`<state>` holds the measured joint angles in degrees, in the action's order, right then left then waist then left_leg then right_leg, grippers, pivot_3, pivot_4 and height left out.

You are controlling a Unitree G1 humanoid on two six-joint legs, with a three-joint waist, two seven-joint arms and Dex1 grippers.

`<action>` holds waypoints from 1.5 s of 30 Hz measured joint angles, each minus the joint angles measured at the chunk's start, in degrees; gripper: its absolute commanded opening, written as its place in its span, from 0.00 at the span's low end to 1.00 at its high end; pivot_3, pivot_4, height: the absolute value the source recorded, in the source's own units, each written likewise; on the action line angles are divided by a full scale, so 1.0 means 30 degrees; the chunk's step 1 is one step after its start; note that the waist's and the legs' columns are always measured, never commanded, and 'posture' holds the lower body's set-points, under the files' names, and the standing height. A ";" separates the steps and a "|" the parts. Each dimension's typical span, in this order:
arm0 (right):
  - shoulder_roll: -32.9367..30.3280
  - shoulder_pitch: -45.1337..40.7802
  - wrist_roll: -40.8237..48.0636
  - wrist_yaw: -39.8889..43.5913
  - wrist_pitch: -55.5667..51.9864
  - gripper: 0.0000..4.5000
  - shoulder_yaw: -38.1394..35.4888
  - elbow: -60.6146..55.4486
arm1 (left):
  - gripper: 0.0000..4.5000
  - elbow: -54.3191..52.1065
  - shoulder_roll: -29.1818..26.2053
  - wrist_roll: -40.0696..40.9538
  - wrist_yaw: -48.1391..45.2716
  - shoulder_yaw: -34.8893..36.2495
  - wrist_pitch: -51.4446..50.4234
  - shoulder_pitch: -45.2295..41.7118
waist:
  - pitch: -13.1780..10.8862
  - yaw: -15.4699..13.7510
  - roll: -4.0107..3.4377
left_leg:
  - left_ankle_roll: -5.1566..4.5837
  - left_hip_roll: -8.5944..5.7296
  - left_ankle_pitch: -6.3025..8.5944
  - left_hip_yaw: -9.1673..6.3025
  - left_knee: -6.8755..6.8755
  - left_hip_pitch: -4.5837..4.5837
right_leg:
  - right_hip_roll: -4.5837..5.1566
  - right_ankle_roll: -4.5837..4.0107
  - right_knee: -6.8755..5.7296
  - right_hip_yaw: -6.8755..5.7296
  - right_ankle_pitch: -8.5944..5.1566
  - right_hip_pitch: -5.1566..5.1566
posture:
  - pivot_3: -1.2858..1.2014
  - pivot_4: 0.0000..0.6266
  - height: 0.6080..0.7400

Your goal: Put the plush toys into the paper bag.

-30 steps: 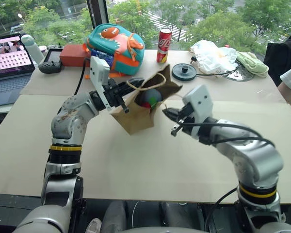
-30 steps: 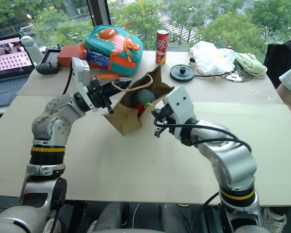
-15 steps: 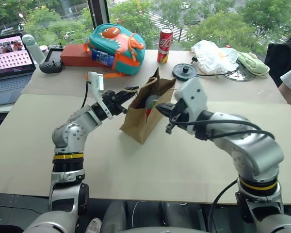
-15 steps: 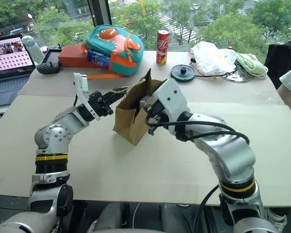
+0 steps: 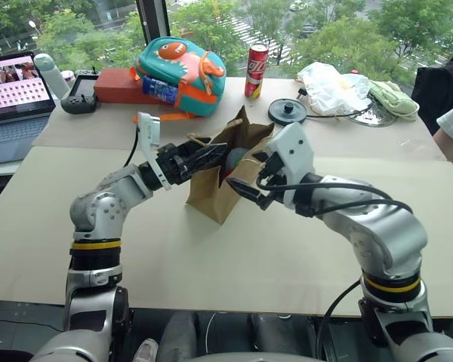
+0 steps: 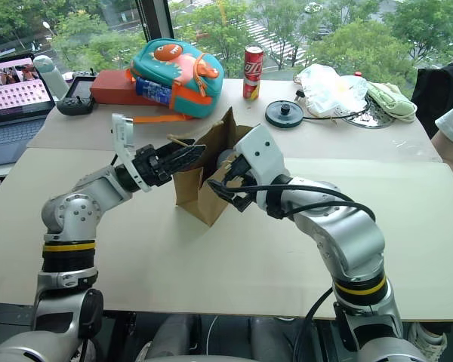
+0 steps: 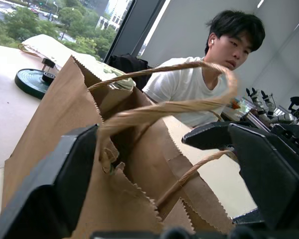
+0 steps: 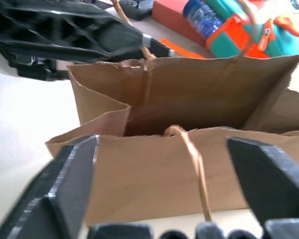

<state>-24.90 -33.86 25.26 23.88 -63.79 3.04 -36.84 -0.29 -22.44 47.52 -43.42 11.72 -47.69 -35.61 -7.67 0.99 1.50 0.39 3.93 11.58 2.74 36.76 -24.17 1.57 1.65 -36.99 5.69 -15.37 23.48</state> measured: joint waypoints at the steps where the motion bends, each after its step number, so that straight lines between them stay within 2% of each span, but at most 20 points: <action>1: -0.0135 -0.0002 0.0299 0.0277 0.0108 1.00 -0.0516 -0.0133 | 0.99 -0.0057 -0.0179 0.0186 0.0004 0.0192 -0.0165 -0.0094 | 0.0000 0.0001 0.0000 | 0.0000 -0.0001 0.0000 0.0000 0.0000 0.0001 | 0.0000 0.0000 0.0000 -0.0001 0.0000 -0.0001 | 0.52 0.24 0.91; 9: -0.1663 0.0148 0.4268 0.2574 0.0574 1.00 -0.5459 -0.0652 | 0.99 -0.0429 -0.2167 0.1582 -0.0128 0.1459 -0.1263 0.0165 | -0.0002 0.0026 -0.0003 | -0.0001 0.0002 0.0001 0.0001 -0.0015 0.0005 | 0.0000 0.0000 0.0010 -0.0003 0.0000 -0.0002 | 0.52 0.24 0.91; 10: -0.1940 0.0318 0.5119 0.2921 0.0561 0.89 -0.6173 -0.0668 | 1.00 -0.0586 -0.2651 0.1518 -0.0412 0.1517 -0.1187 0.0603 | -0.0002 0.0040 -0.0003 | 0.0000 0.0002 0.0001 0.0002 -0.0023 0.0006 | 0.0000 -0.0001 0.0014 -0.0003 0.0000 -0.0002 | 0.52 0.24 0.91; 11: -0.2287 0.0688 0.6207 0.3317 0.0537 0.85 -0.6970 -0.0787 | 1.00 -0.0873 -0.3446 0.1289 -0.0929 0.1454 -0.1015 0.1460 | -0.0002 0.0094 -0.0004 | -0.0001 0.0002 0.0001 0.0005 -0.0049 0.0022 | 0.0002 -0.0004 0.0027 0.0000 -0.0001 -0.0006 | 0.52 0.24 0.91; 13: -0.2810 0.1430 0.7707 0.3823 0.0398 0.68 -0.7813 -0.1039 | 1.00 -0.0996 -0.4144 0.0624 -0.1704 0.1166 -0.0533 0.2724 | -0.0004 0.0084 -0.0005 | -0.0001 0.0003 0.0001 0.0007 -0.0070 0.0030 | 0.0005 -0.0029 0.0027 -0.0002 -0.0016 -0.0010 | 0.52 0.24 0.91; 14: -0.3040 0.1829 0.8612 0.4094 0.0370 0.62 -0.8099 -0.1143 | 1.00 -0.0994 -0.4171 0.0458 -0.1969 0.0950 -0.0352 0.3114 | -0.0006 0.0063 -0.0004 | -0.0001 0.0005 0.0001 0.0006 -0.0070 0.0027 | 0.0004 -0.0034 0.0027 -0.0005 -0.0019 -0.0009 | 0.52 0.24 0.91; 18: -0.3876 0.2790 1.1720 0.4811 0.0380 0.30 -0.8024 -0.1834 | 1.00 -0.0977 -0.4201 -0.0480 -0.2636 0.0290 0.0704 0.3253 | -0.0010 -0.0094 0.0000 | 0.0002 0.0005 -0.0001 0.0004 -0.0057 0.0070 | 0.0009 -0.0034 0.0046 -0.0015 -0.0021 -0.0078 | 0.52 0.24 0.91; 20: -0.4311 0.3130 1.2222 0.4910 0.0415 0.15 -0.7781 -0.1965 | 1.00 -0.0910 -0.4200 -0.0953 -0.2817 0.0065 0.1260 0.3252 | -0.0009 -0.0062 0.0000 | 0.0002 0.0002 -0.0001 0.0007 -0.0057 0.0088 | 0.0015 -0.0033 0.0057 -0.0013 -0.0022 -0.0099 | 0.52 0.24 0.91; 22: -0.4958 0.3392 1.1809 0.4975 0.0647 0.01 -0.6420 -0.1989 | 1.00 -0.0884 -0.4170 -0.1578 -0.3060 -0.0411 0.1877 0.3251 | -0.0010 -0.0046 0.0000 | 0.0002 0.0003 -0.0001 0.0006 -0.0057 0.0098 | 0.0012 -0.0033 0.0053 -0.0010 -0.0023 -0.0099 | 0.52 0.24 0.91; 26: -0.5597 0.2870 0.8252 0.4059 0.0922 0.01 -0.1460 -0.1118 | 1.00 -0.0821 -0.4151 -0.2719 -0.3797 -0.1638 0.3036 0.3370 | -0.0009 0.0155 0.0000 | 0.0002 0.0006 0.0000 0.0006 -0.0058 0.0106 | 0.0003 -0.0050 0.0029 -0.0004 -0.0031 -0.0081 | 0.52 0.24 0.91; 28: -0.5514 0.2522 0.6592 0.3422 0.1107 0.01 0.0263 -0.0105 | 1.00 -0.0755 -0.4164 -0.3102 -0.4154 -0.1956 0.3474 0.3605 | -0.0010 0.0160 -0.0001 | 0.0002 0.0005 -0.0001 0.0007 -0.0058 0.0100 | 0.0005 -0.0051 0.0026 -0.0003 -0.0033 -0.0073 | 0.52 0.24 0.91; 32: -0.3894 0.0587 0.3018 0.1525 0.1696 0.01 0.3191 0.2844 | 1.00 -0.0317 -0.4202 -0.3765 -0.4659 -0.2252 0.4172 0.3813 | -0.0010 0.0208 -0.0001 | 0.0001 0.0005 0.0000 0.0007 -0.0058 0.0093 | 0.0003 -0.0052 0.0020 -0.0002 -0.0033 -0.0061 | 0.52 0.24 0.91; 38: -0.1725 -0.1237 0.0696 0.0716 0.2052 0.01 0.4709 0.5067 | 1.00 0.0098 -0.4336 -0.4941 -0.5035 -0.2781 0.5206 0.3946 | -0.0011 0.0021 -0.0004 | 0.0000 0.0005 0.0000 0.0008 -0.0058 0.0019 | 0.0005 -0.0051 0.0019 -0.0009 -0.0034 0.0004 | 0.52 0.24 0.91; 45: 0.0418 -0.2473 -0.0710 0.0248 0.2092 0.01 0.4945 0.6626 | 1.00 -0.0163 -0.3774 -0.6170 -0.5157 -0.4008 0.6457 0.4767 | -0.0010 -0.0053 -0.0005 | 0.0000 0.0006 0.0000 0.0011 -0.0058 -0.0026 | 0.0005 -0.0054 -0.0018 -0.0012 -0.0032 0.0069 | 0.52 0.24 0.91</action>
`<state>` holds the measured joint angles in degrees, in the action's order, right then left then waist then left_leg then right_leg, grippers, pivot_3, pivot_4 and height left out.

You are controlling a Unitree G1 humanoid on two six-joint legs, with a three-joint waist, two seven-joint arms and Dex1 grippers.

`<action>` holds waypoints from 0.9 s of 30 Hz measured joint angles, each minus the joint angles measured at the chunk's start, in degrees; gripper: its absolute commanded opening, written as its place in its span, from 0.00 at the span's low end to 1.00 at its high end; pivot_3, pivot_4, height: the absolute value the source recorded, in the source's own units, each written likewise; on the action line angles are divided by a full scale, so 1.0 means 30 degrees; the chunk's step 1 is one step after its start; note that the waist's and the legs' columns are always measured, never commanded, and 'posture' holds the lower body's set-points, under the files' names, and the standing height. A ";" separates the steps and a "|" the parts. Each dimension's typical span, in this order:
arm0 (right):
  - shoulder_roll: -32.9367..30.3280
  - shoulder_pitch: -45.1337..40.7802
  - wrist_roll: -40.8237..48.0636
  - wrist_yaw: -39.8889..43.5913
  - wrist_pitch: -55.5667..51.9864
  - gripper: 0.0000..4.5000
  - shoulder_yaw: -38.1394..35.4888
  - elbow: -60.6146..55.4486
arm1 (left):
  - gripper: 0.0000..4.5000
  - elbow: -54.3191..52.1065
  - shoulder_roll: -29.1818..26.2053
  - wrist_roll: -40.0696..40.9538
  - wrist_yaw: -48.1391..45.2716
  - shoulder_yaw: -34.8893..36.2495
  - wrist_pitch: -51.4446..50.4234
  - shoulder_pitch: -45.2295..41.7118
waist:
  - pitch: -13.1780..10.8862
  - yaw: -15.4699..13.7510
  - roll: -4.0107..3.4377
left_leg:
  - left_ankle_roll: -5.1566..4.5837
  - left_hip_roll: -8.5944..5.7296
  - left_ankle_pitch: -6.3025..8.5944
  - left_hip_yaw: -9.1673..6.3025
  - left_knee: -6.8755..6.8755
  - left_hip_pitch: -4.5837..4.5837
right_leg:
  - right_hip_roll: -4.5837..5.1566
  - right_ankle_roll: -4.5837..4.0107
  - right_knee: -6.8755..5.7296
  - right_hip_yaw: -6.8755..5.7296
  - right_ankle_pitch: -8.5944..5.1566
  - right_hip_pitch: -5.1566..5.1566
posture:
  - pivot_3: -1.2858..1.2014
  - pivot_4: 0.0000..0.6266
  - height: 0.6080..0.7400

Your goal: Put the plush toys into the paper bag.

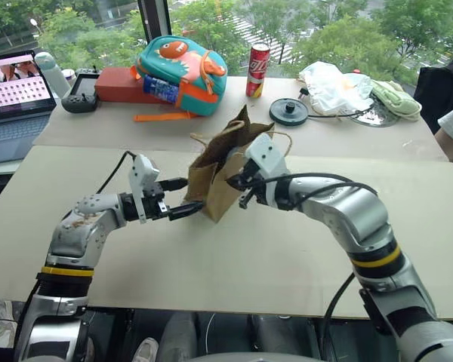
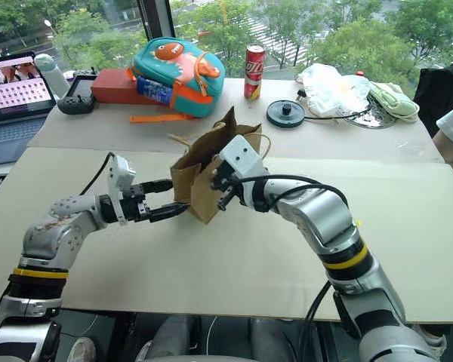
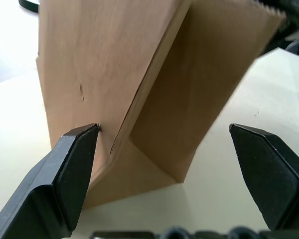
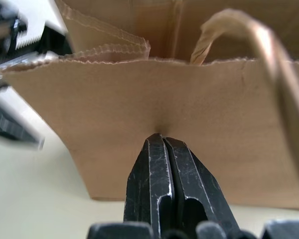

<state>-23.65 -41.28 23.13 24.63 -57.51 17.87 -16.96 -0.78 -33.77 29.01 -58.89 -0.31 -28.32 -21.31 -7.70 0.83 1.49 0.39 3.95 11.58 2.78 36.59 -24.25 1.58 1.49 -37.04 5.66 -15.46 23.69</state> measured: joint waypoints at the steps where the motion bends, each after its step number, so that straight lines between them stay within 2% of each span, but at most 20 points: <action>1: 0.0163 -0.0101 -0.0118 0.0002 0.0000 0.01 0.0000 0.0108 | 1.00 -0.0111 0.0081 -0.0066 0.0028 -0.0070 0.0065 0.0040 | 0.0000 -0.0002 0.0000 | 0.0000 0.0000 0.0000 -0.0001 0.0000 -0.0003 | 0.0000 0.0000 -0.0005 0.0000 0.0000 0.0002 | 0.52 0.24 0.91; 18: 0.1124 -0.0192 -0.1539 0.0120 0.0188 0.01 -0.0068 0.0878 | 1.00 0.1635 0.2532 -0.3284 0.2612 -0.0951 0.3094 -0.0951 | 0.0002 0.0003 -0.0003 | 0.0000 -0.0001 0.0000 -0.0002 0.0002 -0.0001 | -0.0003 -0.0003 -0.0018 0.0000 0.0002 0.0004 | 0.52 0.24 0.91; 21: 0.1122 -0.0192 -0.1692 0.0153 0.0188 0.00 -0.0070 0.0878 | 0.85 0.1798 0.3122 -0.3423 0.3168 -0.0929 0.3282 -0.1145 | 0.0002 -0.0001 -0.0002 | 0.0000 -0.0002 0.0000 -0.0001 0.0002 -0.0001 | -0.0002 -0.0002 -0.0018 0.0000 0.0002 0.0004 | 0.52 0.24 0.91; 27: 0.1056 -0.0182 -0.2053 0.0323 0.0188 0.00 -0.0095 0.0878 | 0.36 0.2018 0.3626 -0.3598 0.3895 -0.0791 0.3580 -0.1198 | 0.0002 0.0023 -0.0002 | 0.0000 -0.0002 0.0000 -0.0002 0.0002 0.0001 | -0.0003 -0.0003 -0.0021 0.0000 0.0002 0.0004 | 0.52 0.24 0.91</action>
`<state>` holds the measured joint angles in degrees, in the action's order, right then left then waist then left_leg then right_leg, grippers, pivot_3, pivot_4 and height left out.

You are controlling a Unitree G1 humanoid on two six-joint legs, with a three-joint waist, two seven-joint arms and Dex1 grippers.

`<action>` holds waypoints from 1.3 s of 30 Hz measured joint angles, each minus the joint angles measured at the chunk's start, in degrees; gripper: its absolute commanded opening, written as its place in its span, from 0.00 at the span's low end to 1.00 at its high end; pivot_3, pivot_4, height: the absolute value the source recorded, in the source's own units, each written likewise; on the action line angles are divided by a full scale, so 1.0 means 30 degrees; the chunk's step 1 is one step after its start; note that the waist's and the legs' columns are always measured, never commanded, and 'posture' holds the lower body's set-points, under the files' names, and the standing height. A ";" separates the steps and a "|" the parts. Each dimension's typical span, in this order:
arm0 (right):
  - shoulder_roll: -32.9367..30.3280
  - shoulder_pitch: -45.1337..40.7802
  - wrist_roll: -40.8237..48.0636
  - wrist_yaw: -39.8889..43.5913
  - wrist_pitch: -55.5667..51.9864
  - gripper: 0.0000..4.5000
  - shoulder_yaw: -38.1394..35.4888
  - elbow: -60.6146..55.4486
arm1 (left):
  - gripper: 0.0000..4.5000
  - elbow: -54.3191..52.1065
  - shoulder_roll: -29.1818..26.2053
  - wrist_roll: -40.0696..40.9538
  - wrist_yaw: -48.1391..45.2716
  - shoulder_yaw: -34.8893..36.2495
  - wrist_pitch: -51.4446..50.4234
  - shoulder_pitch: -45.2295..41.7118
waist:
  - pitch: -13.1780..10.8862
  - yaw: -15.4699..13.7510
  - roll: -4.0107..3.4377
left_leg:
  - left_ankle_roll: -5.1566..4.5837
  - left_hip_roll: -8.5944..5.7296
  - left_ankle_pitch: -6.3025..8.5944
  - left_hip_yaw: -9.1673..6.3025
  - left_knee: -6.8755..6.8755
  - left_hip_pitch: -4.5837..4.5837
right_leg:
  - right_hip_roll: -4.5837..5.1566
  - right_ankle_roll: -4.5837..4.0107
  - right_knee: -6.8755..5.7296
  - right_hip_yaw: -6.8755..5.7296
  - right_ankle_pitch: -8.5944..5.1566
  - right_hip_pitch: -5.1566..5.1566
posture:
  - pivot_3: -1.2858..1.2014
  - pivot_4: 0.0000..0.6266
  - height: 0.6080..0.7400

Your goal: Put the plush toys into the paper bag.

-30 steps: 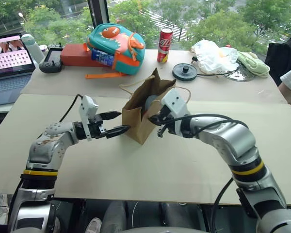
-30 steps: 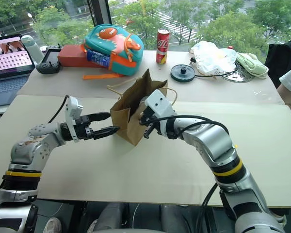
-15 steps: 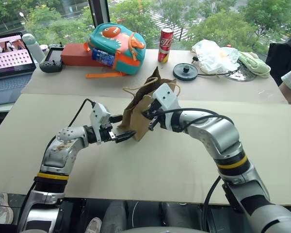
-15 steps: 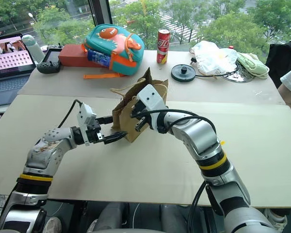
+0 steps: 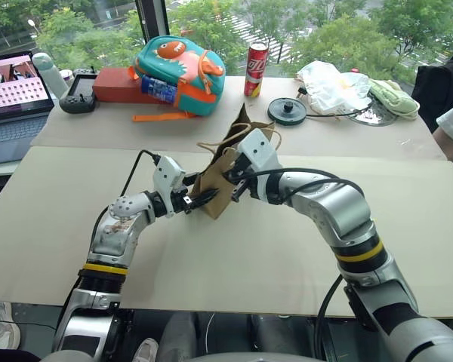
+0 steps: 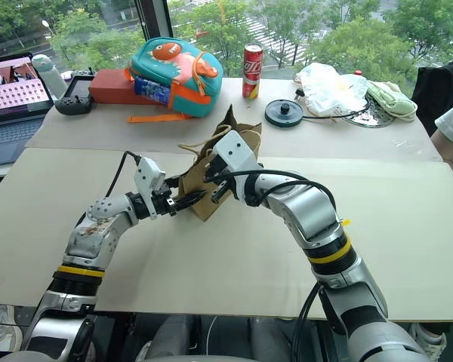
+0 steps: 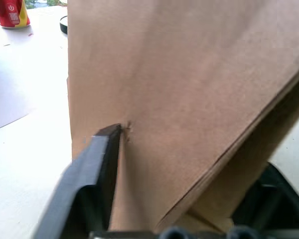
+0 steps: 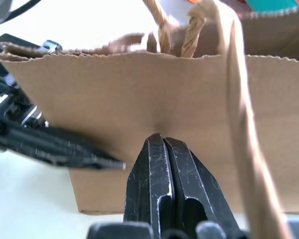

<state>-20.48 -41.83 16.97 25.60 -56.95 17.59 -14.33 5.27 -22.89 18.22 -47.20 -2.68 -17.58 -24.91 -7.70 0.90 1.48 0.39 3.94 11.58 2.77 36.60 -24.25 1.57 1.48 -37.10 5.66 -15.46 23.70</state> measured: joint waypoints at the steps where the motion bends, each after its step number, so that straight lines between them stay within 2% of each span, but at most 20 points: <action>1: 0.0001 0.0002 -0.0018 0.0050 0.0000 0.00 0.0000 -0.0001 | 0.27 -0.0002 0.0008 0.0000 0.0056 0.0002 0.0000 0.0001 | 0.0000 -0.0002 0.0000 | 0.0000 0.0000 0.0000 0.0000 0.0000 0.0000 | 0.0000 0.0000 0.0000 -0.0001 0.0000 -0.0001 | 0.52 0.24 0.91; 4: 0.0016 0.0016 -0.0060 0.0122 0.0000 0.00 -0.0001 -0.0001 | 0.04 -0.0014 0.0013 0.0000 0.0182 0.0007 -0.0001 0.0002 | 0.0000 -0.0007 0.0000 | 0.0000 0.0000 0.0000 0.0000 0.0000 -0.0001 | 0.0000 0.0000 0.0000 -0.0001 0.0000 -0.0001 | 0.52 0.24 0.91; 5: 0.0023 0.0016 -0.0074 0.0131 0.0000 0.00 -0.0001 -0.0001 | 0.01 -0.0024 0.0014 0.0000 0.0219 0.0008 -0.0001 0.0003 | 0.0000 -0.0007 0.0000 | 0.0000 0.0000 0.0000 0.0000 0.0000 -0.0001 | 0.0001 0.0000 0.0001 0.0000 0.0000 -0.0001 | 0.52 0.24 0.91; 20: 0.0009 0.0222 -0.0183 0.0271 -0.0003 0.00 0.0000 -0.0326 | 0.01 -0.0017 0.0517 -0.0052 0.0987 0.0014 -0.0003 -0.0010 | 0.0000 -0.0013 0.0000 | 0.0000 0.0000 0.0000 0.0000 0.0000 0.0000 | 0.0001 0.0000 0.0001 0.0000 0.0000 -0.0001 | 0.52 0.24 0.91; 25: -0.1712 0.1826 0.0443 0.1785 0.0246 0.00 -0.0381 -0.3497 | 0.01 0.0155 0.0750 0.0100 0.1140 0.0417 -0.0034 -0.0481 | 0.0000 -0.0087 0.0001 | 0.0000 -0.0004 0.0001 -0.0007 0.0000 -0.0022 | 0.0005 0.0002 0.0017 -0.0010 0.0000 -0.0001 | 0.52 0.24 0.91; 32: -0.4140 0.4694 0.2757 0.4130 0.0979 0.00 -0.3846 -0.7261 | 0.01 0.0227 0.0613 0.1244 0.0680 0.1498 -0.0455 -0.0932 | -0.0001 -0.0024 0.0002 | 0.0000 -0.0001 0.0000 -0.0014 0.0000 0.0020 | -0.0002 0.0004 0.0020 -0.0010 -0.0002 -0.0040 | 0.52 0.24 0.91; 35: -0.4190 0.5778 0.4558 0.4807 0.1001 0.00 -0.6178 -0.7575 | 0.01 0.0323 0.0301 0.1817 -0.0153 0.1728 -0.0499 -0.1167 | -0.0002 0.0017 0.0004 | 0.0000 -0.0002 0.0000 -0.0014 0.0003 0.0026 | -0.0005 0.0004 0.0020 -0.0006 -0.0002 -0.0051 | 0.52 0.24 0.91; 39: -0.6602 0.7606 0.6135 0.6630 0.1056 0.00 -0.9891 -0.6891 | 0.01 0.0258 -0.2791 0.2860 -0.4181 0.1878 -0.0527 -0.1045 | -0.0003 0.0032 0.0002 | 0.0000 -0.0001 0.0001 -0.0012 0.0001 0.0042 | -0.0005 0.0003 0.0038 -0.0012 -0.0004 -0.0069 | 0.52 0.24 0.91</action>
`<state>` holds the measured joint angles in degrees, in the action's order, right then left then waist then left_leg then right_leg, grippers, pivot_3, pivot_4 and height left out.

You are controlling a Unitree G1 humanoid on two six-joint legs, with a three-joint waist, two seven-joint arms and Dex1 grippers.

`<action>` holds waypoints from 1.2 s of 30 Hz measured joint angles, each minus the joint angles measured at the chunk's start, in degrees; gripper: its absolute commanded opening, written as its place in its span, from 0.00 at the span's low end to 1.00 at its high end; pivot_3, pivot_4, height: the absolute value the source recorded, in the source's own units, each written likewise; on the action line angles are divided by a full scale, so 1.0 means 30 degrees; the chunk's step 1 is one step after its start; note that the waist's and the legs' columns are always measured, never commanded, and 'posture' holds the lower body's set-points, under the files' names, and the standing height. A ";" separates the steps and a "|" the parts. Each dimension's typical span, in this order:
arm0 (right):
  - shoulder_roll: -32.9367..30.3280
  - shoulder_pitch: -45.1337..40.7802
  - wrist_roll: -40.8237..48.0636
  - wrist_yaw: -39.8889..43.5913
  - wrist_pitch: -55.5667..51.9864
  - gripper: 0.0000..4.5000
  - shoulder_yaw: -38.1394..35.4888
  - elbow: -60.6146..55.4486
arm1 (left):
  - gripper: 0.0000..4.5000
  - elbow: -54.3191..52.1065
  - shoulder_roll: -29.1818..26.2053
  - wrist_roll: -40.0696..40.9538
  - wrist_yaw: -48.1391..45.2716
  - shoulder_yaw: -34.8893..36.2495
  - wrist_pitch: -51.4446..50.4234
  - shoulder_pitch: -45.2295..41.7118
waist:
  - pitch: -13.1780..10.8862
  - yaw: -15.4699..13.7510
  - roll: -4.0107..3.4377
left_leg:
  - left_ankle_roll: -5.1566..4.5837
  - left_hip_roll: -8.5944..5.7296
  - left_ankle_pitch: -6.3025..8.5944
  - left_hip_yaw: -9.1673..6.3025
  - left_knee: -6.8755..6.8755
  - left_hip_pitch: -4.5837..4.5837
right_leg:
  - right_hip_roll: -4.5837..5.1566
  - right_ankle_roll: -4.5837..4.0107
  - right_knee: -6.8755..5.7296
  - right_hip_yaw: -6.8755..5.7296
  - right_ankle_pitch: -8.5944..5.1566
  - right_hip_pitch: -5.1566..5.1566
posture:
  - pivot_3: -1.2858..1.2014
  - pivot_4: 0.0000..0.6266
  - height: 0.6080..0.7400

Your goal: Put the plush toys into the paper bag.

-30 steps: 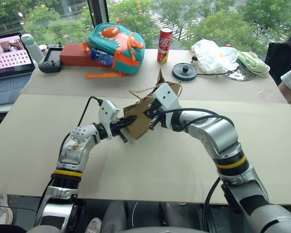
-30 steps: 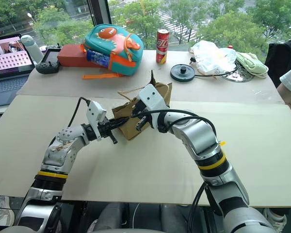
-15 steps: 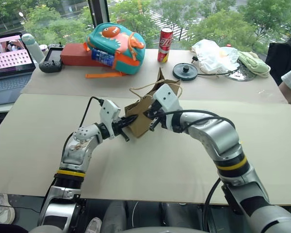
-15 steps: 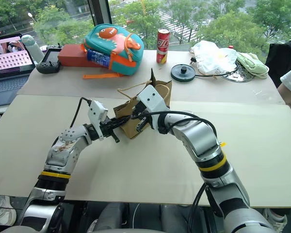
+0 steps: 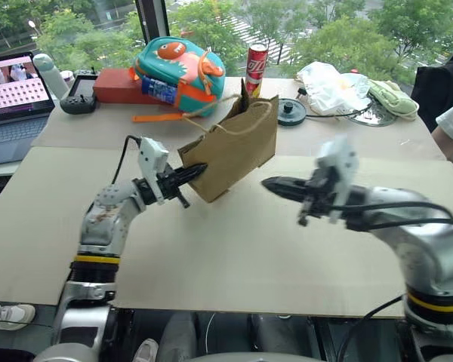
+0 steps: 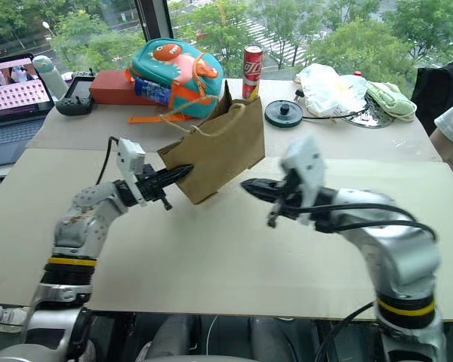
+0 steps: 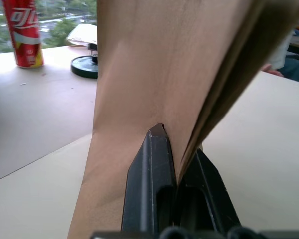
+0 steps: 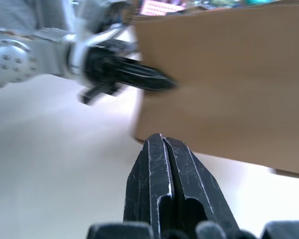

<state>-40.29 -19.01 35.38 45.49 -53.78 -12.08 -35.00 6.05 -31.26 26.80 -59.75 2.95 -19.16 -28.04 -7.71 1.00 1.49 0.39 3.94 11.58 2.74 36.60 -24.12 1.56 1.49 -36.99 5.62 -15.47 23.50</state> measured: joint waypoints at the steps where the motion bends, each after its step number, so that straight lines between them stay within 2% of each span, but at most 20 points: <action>1: -0.0662 0.0517 0.0395 0.0697 0.0073 0.00 -0.0500 0.0264 | 0.01 0.0027 -0.1011 0.0103 -0.1327 0.0004 0.0023 -0.0012 | 0.0000 0.0023 -0.0001 | -0.0001 0.0000 0.0000 0.0003 -0.0003 0.0003 | 0.0000 -0.0004 0.0001 0.0001 -0.0004 0.0001 | 0.52 0.24 0.91; 6: -0.2053 0.1541 0.1732 0.3276 0.0954 0.00 -0.0860 0.0796 | 0.01 0.0894 -0.3435 0.0104 -0.6382 -0.0650 0.0533 -0.0520 | -0.0006 -0.0010 -0.0007 | -0.0001 0.0000 0.0000 0.0005 0.0000 0.0070 | 0.0003 0.0001 0.0000 0.0000 -0.0020 -0.0068 | 0.52 0.24 0.91; 13: -0.3187 0.1572 0.1648 0.4731 0.2615 0.00 -0.0924 0.2205 | 0.01 0.1943 -0.4665 -0.0399 -1.0265 -0.1671 0.2271 -0.0899 | -0.0010 -0.0039 -0.0006 | -0.0010 0.0002 0.0006 0.0008 0.0001 0.0088 | 0.0002 -0.0012 0.0000 0.0000 -0.0044 -0.0088 | 0.52 0.24 0.91; 18: -0.4268 0.1327 0.1171 0.5451 0.3398 0.00 -0.0655 0.3360 | 0.01 0.2097 -0.4788 -0.0649 -1.0642 -0.2201 0.3570 -0.0229 | -0.0012 -0.0038 -0.0008 | -0.0016 0.0005 0.0010 0.0009 0.0001 0.0087 | 0.0004 -0.0011 -0.0005 0.0001 -0.0047 -0.0087 | 0.52 0.24 0.91; 27: -0.4581 0.0289 0.1041 0.5898 0.4030 0.00 0.0176 0.4010 | 0.01 0.3625 -0.4118 -0.1489 -1.0609 -0.2422 0.5431 0.0165 | -0.0012 -0.0062 -0.0009 | -0.0016 0.0004 0.0010 0.0011 0.0003 0.0091 | 0.0004 -0.0011 -0.0013 0.0003 -0.0048 -0.0086 | 0.52 0.24 0.91; 29: -0.4581 -0.0034 0.1040 0.5890 0.4030 0.00 0.0221 0.4018 | 0.13 0.3837 -0.3947 -0.1596 -1.0531 -0.2513 0.5472 0.0303 | -0.0012 -0.0064 -0.0009 | -0.0016 0.0006 0.0010 0.0010 0.0003 0.0091 | 0.0003 -0.0012 -0.0014 0.0003 -0.0048 -0.0086 | 0.52 0.24 0.91; 30: -0.4582 -0.0159 0.1036 0.5888 0.4030 0.00 0.0257 0.4019 | 0.15 0.3931 -0.3926 -0.1742 -1.0448 -0.2571 0.5472 0.0303 | -0.0012 -0.0064 -0.0009 | -0.0016 0.0006 0.0010 0.0009 0.0003 0.0091 | 0.0003 -0.0012 -0.0015 0.0002 -0.0047 -0.0086 | 0.52 0.24 0.91; 32: -0.4581 -0.0231 0.1005 0.5885 0.4031 0.00 0.0465 0.4043 | 0.33 0.4041 -0.3926 -0.1934 -1.0359 -0.2581 0.5465 0.0303 | -0.0011 -0.0064 -0.0009 | -0.0016 0.0005 0.0010 0.0009 0.0003 0.0092 | 0.0004 -0.0012 -0.0016 0.0003 -0.0047 -0.0087 | 0.52 0.24 0.91; 36: -0.4580 -0.0471 0.0909 0.5884 0.4036 0.00 0.0975 0.4337 | 0.62 0.4113 -0.3964 -0.2137 -1.0312 -0.2578 0.5055 0.0301 | -0.0012 -0.0064 -0.0009 | -0.0016 0.0005 0.0010 0.0010 0.0004 0.0091 | 0.0003 -0.0012 -0.0017 0.0002 -0.0047 -0.0086 | 0.52 0.24 0.91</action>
<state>-54.03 -20.43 38.11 63.14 -41.67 -9.16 -21.99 18.38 -43.15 20.39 -90.68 -4.78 -3.99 -27.14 -7.74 0.81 1.46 0.34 3.95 11.61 2.77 36.61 -23.85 1.57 1.45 -37.04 5.63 -15.61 23.24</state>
